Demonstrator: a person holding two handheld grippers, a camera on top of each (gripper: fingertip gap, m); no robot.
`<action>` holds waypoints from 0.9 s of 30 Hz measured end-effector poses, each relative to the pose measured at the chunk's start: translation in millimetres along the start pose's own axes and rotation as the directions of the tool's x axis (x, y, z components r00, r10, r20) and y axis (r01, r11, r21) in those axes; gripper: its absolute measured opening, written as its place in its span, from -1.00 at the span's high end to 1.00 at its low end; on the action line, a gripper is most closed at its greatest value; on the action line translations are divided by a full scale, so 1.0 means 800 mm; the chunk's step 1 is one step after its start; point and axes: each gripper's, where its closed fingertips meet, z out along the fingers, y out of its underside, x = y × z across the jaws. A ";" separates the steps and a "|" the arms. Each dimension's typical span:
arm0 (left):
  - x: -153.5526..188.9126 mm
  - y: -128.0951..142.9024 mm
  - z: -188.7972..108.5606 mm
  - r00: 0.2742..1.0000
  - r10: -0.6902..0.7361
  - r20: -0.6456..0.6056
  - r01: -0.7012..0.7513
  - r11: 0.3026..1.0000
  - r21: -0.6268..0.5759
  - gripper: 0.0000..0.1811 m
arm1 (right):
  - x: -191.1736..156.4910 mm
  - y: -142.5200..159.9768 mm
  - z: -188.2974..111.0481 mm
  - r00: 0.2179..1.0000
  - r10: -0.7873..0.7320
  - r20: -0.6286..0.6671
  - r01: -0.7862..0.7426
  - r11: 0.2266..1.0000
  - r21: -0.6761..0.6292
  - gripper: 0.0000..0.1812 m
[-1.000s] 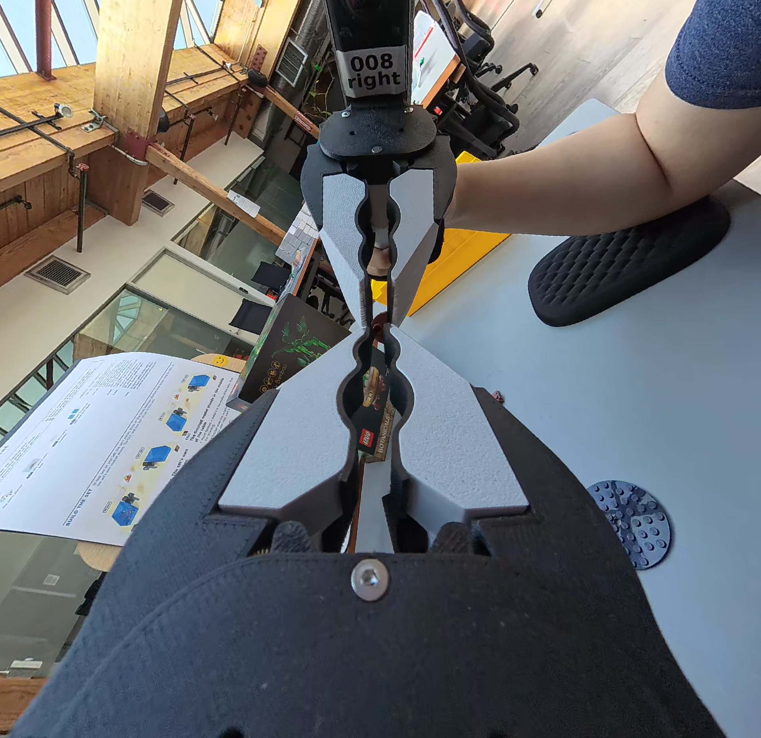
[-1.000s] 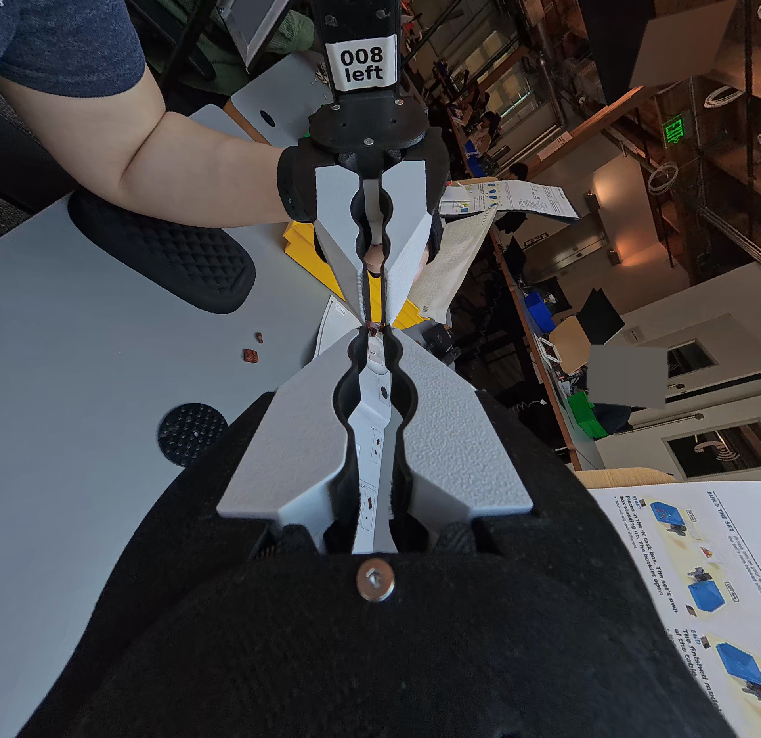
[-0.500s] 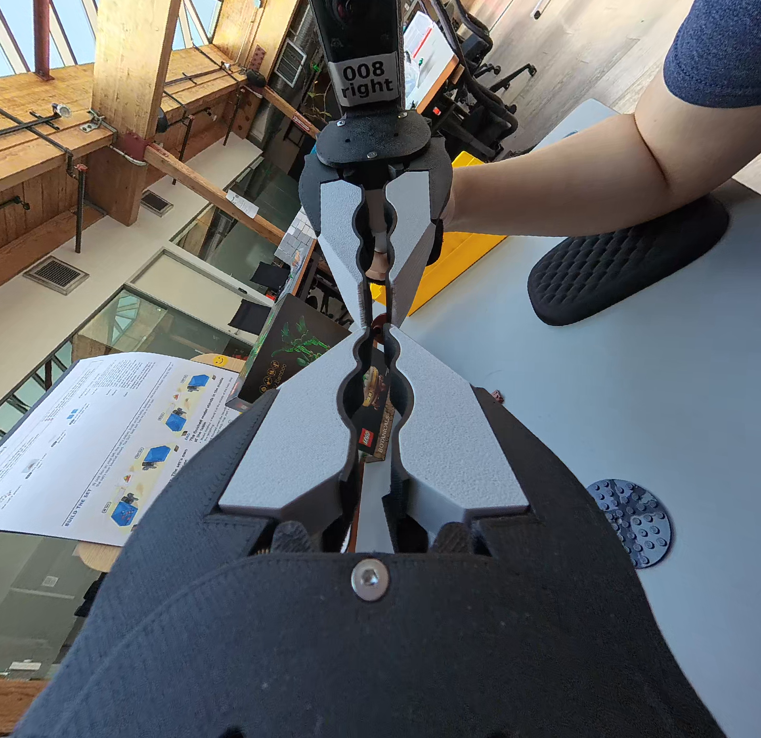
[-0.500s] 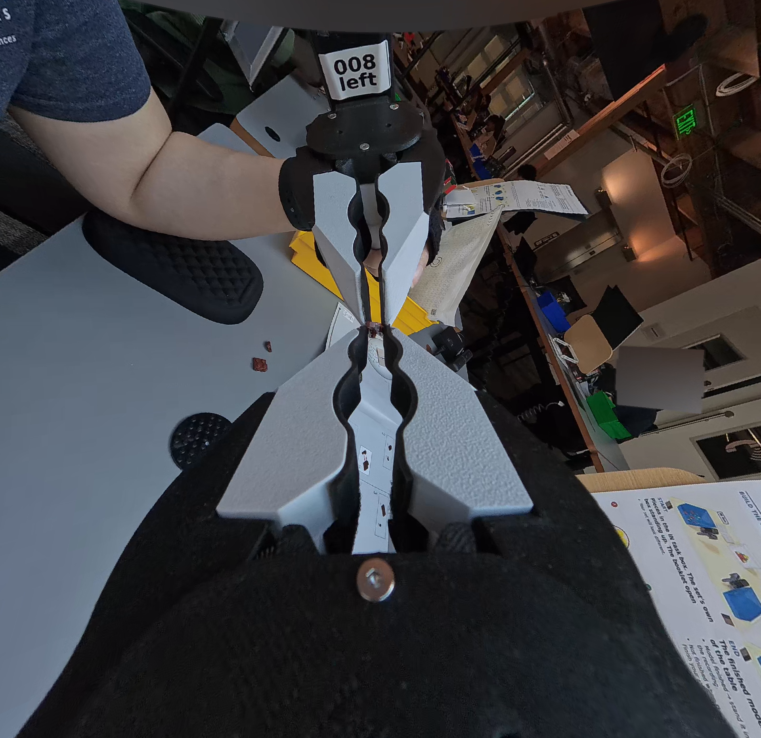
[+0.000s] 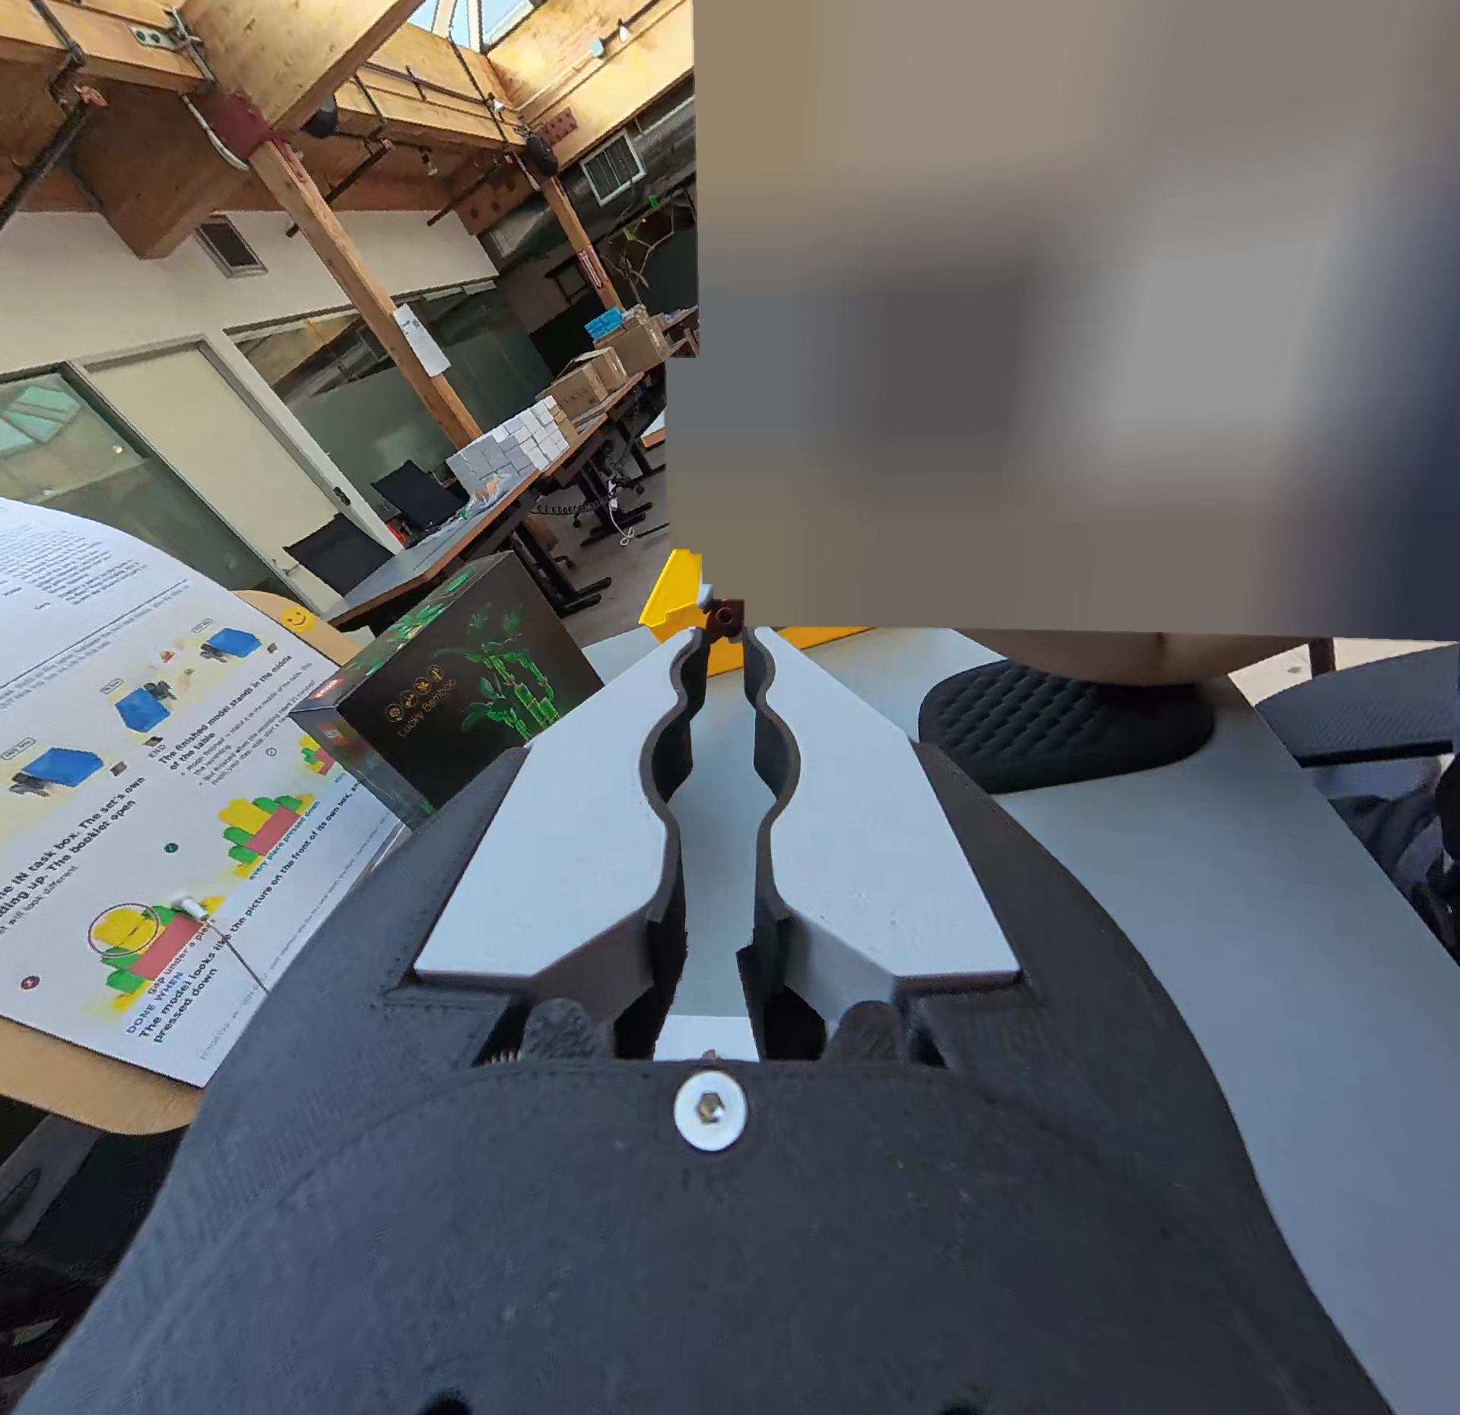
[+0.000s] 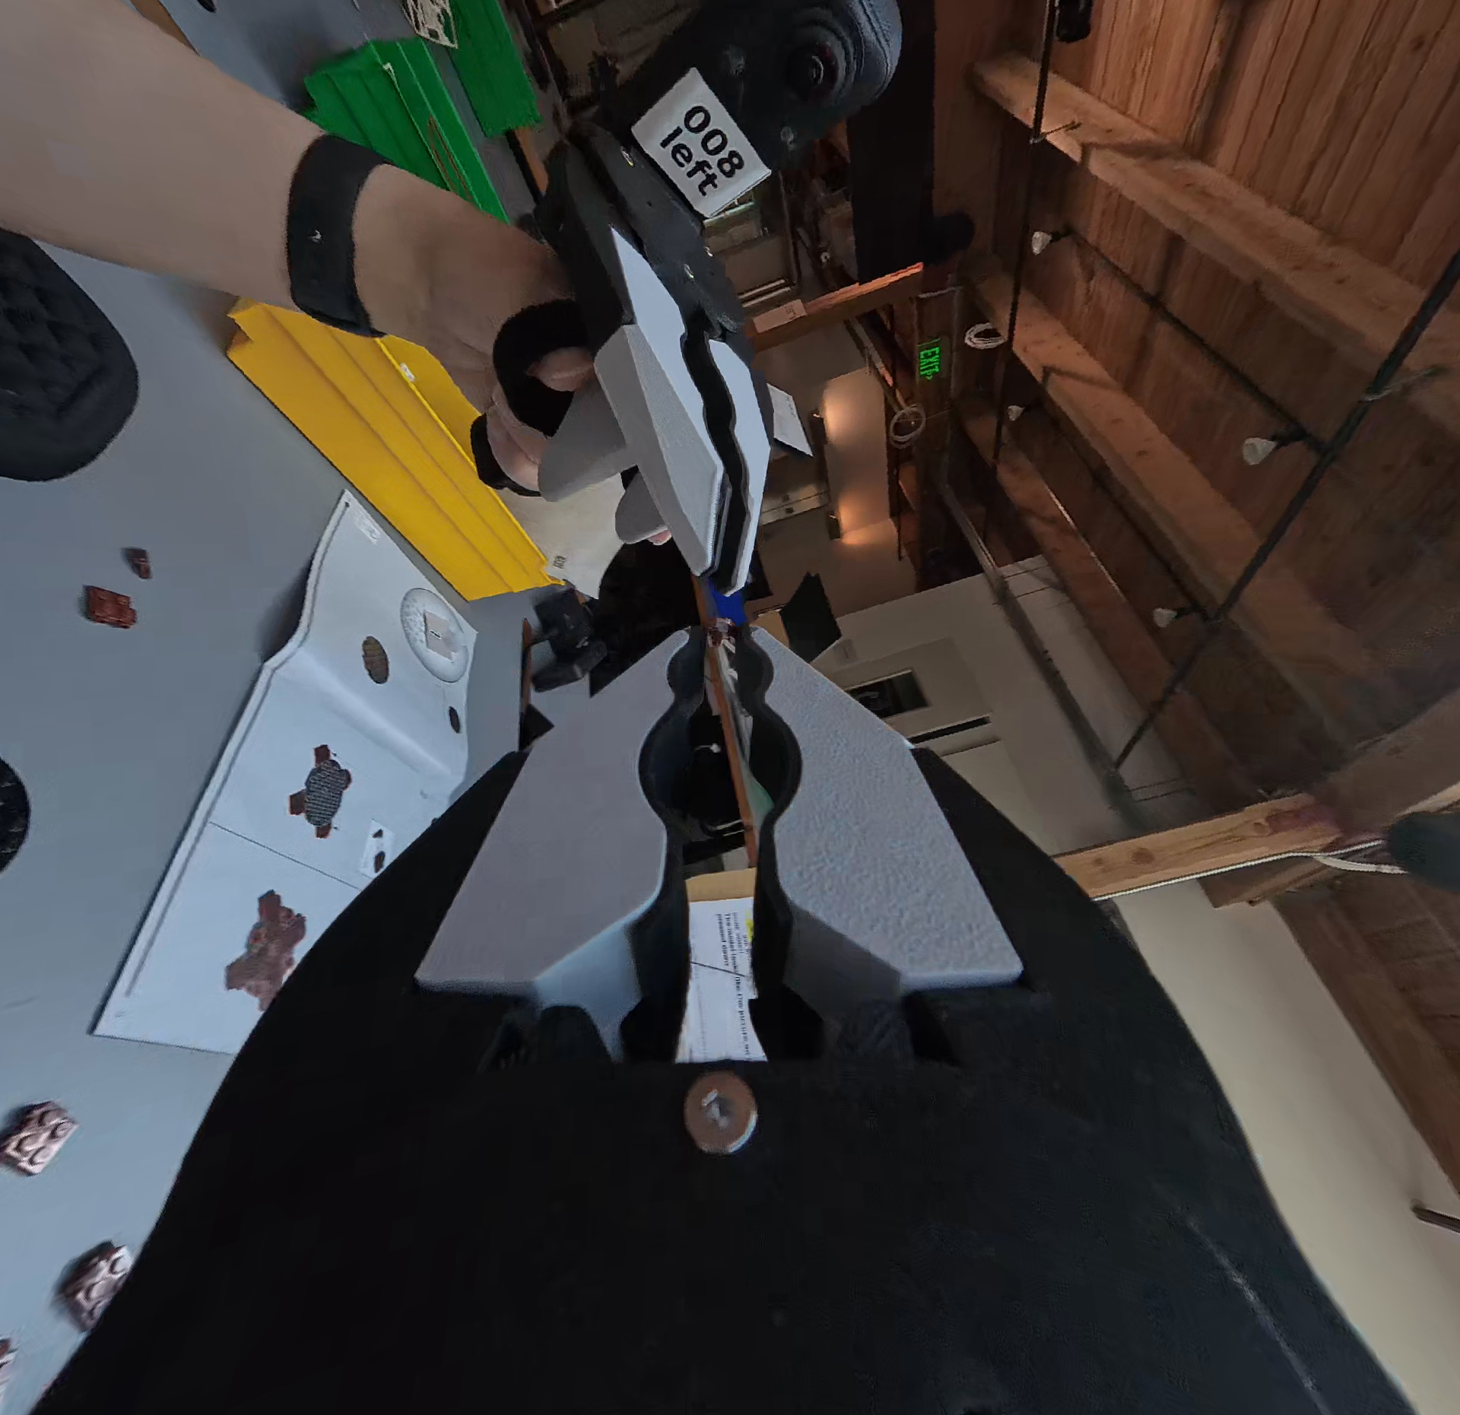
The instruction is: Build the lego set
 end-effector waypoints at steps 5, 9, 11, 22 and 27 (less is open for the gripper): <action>-0.009 -0.004 0.007 0.992 -0.122 0.006 0.122 0.992 0.039 0.90 | 0.010 0.002 -0.001 0.982 -0.164 -0.096 0.158 0.985 -0.067 0.92; -0.011 -0.002 0.014 0.994 -0.098 0.039 0.097 0.995 0.034 0.93 | 0.008 0.008 0.002 0.972 -0.211 -0.101 0.201 0.974 -0.107 0.92; -0.011 0.002 0.017 0.996 -0.073 0.058 0.072 0.997 0.019 0.93 | 0.007 0.008 0.003 0.971 -0.217 -0.099 0.206 0.972 -0.111 0.92; -0.011 0.003 0.018 0.996 -0.073 0.054 0.072 0.997 0.016 0.94 | 0.005 0.009 0.001 0.950 -0.297 -0.099 0.284 0.950 -0.128 0.92; -0.010 0.005 0.017 0.997 -0.008 0.072 0.008 1.000 -0.008 0.96 | 0.003 0.010 0.002 0.942 -0.319 -0.099 0.305 0.942 -0.141 0.92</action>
